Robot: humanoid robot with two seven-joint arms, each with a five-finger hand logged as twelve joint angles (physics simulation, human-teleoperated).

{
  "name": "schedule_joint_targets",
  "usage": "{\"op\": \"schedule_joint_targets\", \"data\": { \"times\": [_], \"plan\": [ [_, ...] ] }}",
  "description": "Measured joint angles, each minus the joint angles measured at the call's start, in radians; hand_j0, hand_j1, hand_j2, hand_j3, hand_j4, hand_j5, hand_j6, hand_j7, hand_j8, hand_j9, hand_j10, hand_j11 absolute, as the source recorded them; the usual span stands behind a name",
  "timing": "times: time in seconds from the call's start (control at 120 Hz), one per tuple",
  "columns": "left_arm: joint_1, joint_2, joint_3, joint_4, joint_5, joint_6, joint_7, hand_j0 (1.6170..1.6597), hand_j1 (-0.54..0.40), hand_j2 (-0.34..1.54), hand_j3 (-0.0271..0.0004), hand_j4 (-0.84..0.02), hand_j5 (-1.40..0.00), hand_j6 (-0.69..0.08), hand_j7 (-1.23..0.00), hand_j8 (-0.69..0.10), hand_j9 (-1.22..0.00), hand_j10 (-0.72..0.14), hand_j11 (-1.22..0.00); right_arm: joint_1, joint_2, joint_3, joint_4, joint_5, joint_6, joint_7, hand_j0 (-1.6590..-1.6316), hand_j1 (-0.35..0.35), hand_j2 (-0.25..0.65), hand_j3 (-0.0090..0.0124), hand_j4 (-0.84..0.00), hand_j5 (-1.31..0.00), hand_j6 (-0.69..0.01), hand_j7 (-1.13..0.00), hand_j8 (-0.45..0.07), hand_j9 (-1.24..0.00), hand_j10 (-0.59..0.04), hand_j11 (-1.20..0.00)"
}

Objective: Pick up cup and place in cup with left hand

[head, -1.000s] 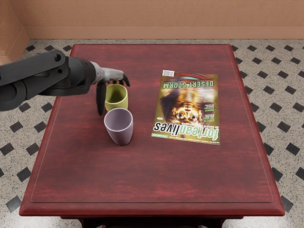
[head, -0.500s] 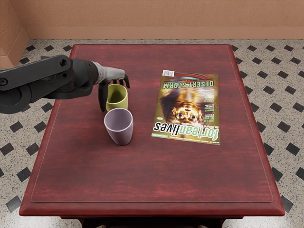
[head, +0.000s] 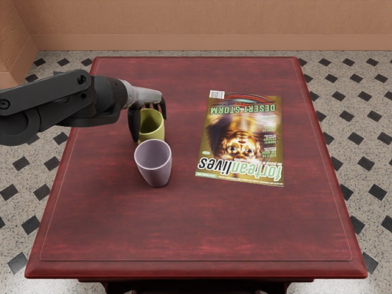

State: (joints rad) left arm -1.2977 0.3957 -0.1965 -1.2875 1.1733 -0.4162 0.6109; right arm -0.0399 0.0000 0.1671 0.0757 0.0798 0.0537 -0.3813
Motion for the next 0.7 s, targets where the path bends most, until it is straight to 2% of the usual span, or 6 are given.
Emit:
{"op": "schedule_joint_targets", "data": {
  "times": [0.083, 0.208, 0.233, 0.358, 0.508, 0.7],
  "plan": [
    [0.001, 0.0, 0.0, 0.0, 0.0, 0.0, 0.0, 1.6563, -0.124, 0.06, 0.0, -0.431, -0.56, -0.315, -0.57, -0.333, -0.57, -0.428, -0.57, 0.0, 0.0, 0.0, 0.0, 0.0, 0.0, 0.0, -1.6581, -0.349, 0.0, 0.0, -0.001, 0.0, -0.001, 0.0, -0.001, 0.0, -0.001, 0.0],
    [0.003, 0.0, 0.0, 0.0, 0.001, -0.001, 0.0, 1.6555, -0.174, 0.15, 0.0, -0.389, -0.62, -0.27, -0.63, -0.293, -0.62, -0.466, -0.62, 0.0, 0.0, 0.0, 0.0, 0.0, 0.0, 0.0, -1.6581, -0.349, 0.0, 0.0, -0.001, 0.0, -0.001, 0.0, -0.001, 0.0, -0.001, 0.0],
    [0.003, -0.001, 0.0, 0.0, 0.0, -0.001, 0.0, 1.6557, -0.185, 0.22, 0.0, -0.387, -0.63, -0.264, -0.64, -0.287, -0.63, -0.474, -0.63, 0.0, 0.0, 0.0, 0.0, 0.0, 0.0, 0.0, -1.6581, -0.349, 0.0, 0.0, -0.001, 0.0, -0.001, 0.0, -0.001, 0.0, -0.001, 0.0],
    [0.002, 0.002, -0.001, 0.0, -0.006, -0.003, 0.0, 1.6552, -0.19, 0.21, 0.0, -0.337, -0.7, -0.215, -0.69, -0.25, -0.69, -0.488, -0.69, 0.0, 0.0, 0.0, 0.0, 0.0, 0.0, 0.0, -1.6581, -0.349, 0.0, 0.0, -0.001, 0.0, -0.001, 0.0, -0.001, 0.0, 0.0, 0.0],
    [-0.009, 0.018, -0.01, -0.001, -0.016, -0.007, 0.0, 1.656, -0.189, 0.33, 0.0, -0.375, -0.72, -0.251, -0.72, -0.284, -0.72, -0.524, -0.72, 0.0, 0.0, 0.0, 0.0, 0.0, 0.0, 0.0, -1.6581, -0.349, 0.0, 0.0, -0.001, 0.0, -0.001, 0.0, -0.001, 0.0, 0.0, 0.0],
    [-0.072, 0.046, -0.022, -0.002, -0.073, -0.036, 0.0, 1.6559, -0.179, 0.37, 0.0, -0.401, -0.75, -0.265, -0.75, -0.291, -0.75, -0.544, -0.74, 0.0, 0.0, 0.0, 0.0, 0.0, 0.0, 0.0, -1.6581, -0.349, 0.0, 0.0, -0.001, 0.0, -0.001, 0.0, -0.001, 0.0, 0.0, 0.0]
  ]
}}
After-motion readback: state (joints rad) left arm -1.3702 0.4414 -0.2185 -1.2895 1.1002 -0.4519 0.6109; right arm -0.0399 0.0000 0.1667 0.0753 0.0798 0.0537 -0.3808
